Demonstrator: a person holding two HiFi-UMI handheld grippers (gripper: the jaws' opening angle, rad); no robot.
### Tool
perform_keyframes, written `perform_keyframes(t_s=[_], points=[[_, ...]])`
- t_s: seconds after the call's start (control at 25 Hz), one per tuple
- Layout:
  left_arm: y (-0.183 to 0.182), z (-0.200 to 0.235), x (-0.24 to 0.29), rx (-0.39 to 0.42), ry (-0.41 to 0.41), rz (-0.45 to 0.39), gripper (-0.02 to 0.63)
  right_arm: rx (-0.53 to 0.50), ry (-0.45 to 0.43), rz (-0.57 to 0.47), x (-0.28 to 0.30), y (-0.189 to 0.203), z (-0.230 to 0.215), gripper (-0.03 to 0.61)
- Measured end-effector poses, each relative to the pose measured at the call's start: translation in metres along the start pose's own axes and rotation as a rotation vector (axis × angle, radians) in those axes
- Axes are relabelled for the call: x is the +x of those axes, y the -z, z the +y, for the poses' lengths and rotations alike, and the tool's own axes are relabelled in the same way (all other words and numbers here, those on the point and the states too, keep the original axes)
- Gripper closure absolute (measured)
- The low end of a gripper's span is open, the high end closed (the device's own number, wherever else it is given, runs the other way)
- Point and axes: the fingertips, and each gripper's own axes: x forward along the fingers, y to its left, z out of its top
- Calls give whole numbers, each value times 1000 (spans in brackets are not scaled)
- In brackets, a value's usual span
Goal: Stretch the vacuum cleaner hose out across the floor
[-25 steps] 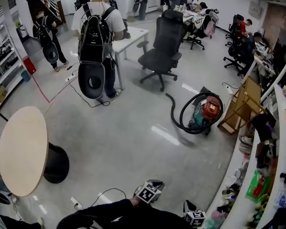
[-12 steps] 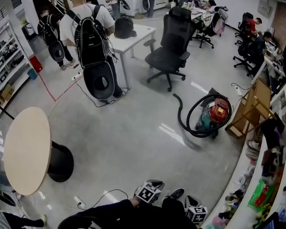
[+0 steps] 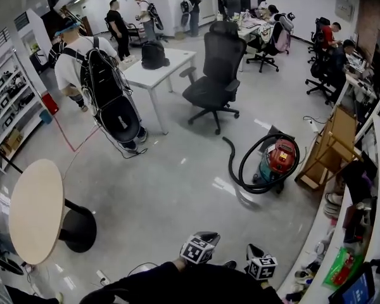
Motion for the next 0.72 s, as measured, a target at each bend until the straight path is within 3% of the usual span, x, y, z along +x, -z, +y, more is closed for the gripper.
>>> perform_keyframes(t_s=[0.36, 0.56, 0.72], points=[[-35, -26, 49, 22, 8, 56, 569, 177, 53, -5, -9, -1, -80, 563], [-59, -19, 85, 47, 46, 96, 569, 201, 69, 5, 8, -14, -101, 563], [-93, -10, 123, 58, 113, 101, 569, 226, 137, 9, 18, -31, -132, 563]])
